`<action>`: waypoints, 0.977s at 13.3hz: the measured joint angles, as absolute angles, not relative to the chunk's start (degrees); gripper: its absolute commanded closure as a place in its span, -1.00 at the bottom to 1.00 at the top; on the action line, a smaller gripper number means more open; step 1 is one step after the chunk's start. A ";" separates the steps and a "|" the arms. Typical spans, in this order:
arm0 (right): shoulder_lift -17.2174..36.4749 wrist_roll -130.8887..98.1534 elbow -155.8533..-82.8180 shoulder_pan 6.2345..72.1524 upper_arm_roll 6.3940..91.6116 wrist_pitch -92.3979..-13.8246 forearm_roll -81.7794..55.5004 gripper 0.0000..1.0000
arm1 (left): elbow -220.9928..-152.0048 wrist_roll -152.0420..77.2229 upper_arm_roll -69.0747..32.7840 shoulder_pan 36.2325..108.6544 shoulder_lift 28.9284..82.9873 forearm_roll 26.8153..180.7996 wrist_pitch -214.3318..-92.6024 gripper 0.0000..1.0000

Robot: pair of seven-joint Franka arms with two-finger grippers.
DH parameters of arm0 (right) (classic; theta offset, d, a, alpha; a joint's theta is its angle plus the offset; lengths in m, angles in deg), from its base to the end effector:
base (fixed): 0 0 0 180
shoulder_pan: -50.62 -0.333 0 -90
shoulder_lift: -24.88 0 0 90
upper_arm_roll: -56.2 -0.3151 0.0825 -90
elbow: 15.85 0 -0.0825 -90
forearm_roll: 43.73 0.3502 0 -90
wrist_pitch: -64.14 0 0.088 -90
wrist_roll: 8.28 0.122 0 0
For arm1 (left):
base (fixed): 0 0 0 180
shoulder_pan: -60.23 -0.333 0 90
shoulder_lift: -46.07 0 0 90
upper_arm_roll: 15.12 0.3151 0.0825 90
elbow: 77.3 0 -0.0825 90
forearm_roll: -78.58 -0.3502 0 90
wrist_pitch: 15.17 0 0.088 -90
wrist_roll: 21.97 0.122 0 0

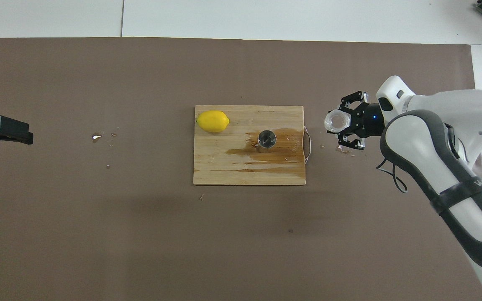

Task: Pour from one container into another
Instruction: 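Carry the tape roll back beside the board with the right gripper, then open the right gripper and release the tape roll on the table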

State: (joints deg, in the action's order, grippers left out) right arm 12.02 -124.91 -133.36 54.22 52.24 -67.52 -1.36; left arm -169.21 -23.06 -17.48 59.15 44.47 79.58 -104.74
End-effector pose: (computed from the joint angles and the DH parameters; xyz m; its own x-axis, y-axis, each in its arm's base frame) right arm 0.5669 0.0244 0.3450 -0.0117 0.8533 0.5213 0.9891 -0.0668 0.1315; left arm 0.5106 -0.0139 0.6078 0.9999 -0.0034 -0.0132 -0.0032 -0.9999 0.0161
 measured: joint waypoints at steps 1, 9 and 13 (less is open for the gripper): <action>11.99 -126.46 -134.29 55.11 52.24 -67.52 -0.49 0.56 | -169.21 -23.06 -17.48 59.15 44.47 79.58 -104.74 -1.00; 6.49 -140.89 -137.64 58.26 52.23 -67.40 10.49 -0.99 | -169.21 -23.06 -17.48 59.15 44.47 79.58 -104.70 -1.00; 6.86 -140.46 -137.15 58.27 52.17 -67.50 10.62 -1.00 | -169.21 -23.06 -17.48 59.15 44.47 79.58 -104.69 -1.00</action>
State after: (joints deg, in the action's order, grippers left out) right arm 6.86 -140.46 -137.15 58.27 52.17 -67.50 10.62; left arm -169.21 -23.06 -17.48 59.15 44.47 79.58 -104.69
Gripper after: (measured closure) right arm 0.044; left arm 0.000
